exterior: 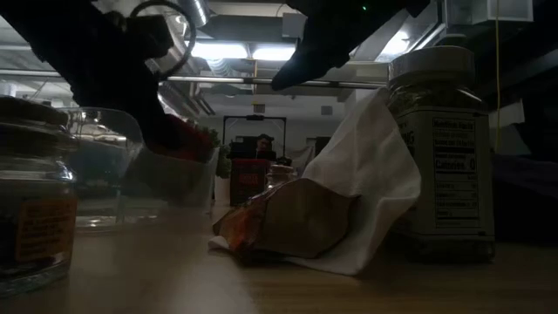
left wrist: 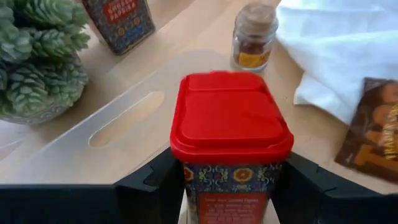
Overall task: Sort spices by type
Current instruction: Adjust the red seasoning can in the bottom transparent bin
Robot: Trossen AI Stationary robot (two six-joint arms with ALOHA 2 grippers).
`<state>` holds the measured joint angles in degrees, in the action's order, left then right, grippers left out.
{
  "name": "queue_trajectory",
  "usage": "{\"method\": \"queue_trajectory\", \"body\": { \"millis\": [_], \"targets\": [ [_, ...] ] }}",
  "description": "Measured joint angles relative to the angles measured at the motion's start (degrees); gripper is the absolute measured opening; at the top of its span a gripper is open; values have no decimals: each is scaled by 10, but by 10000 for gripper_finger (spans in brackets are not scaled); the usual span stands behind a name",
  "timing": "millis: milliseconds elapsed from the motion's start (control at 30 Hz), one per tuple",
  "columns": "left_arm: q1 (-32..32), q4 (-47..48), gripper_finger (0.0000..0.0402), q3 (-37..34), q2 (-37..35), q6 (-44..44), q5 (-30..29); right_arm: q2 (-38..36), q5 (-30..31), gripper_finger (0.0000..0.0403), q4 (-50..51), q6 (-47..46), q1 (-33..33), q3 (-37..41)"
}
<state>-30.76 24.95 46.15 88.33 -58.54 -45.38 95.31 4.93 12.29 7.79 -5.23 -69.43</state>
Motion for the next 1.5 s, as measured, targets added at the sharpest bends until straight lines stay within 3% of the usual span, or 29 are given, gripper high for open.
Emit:
{"method": "queue_trajectory", "body": {
  "millis": [500, 767, 1300, 1500],
  "targets": [
    [33, 0, 185, 0, 9, 8, 137, 0, 0, 131, 1, 0, 0, 0],
    [51, 6, 185, 0, -25, 19, 215, 0, 0, 131, 1, 0, 0, 0],
    [50, 31, 185, 0, -55, 45, 257, 0, 0, 131, 13, 0, 0, 0],
    [63, 34, 218, 0, -55, 46, 259, 0, 0, 131, 13, 0, 0, 0]
  ]
}}
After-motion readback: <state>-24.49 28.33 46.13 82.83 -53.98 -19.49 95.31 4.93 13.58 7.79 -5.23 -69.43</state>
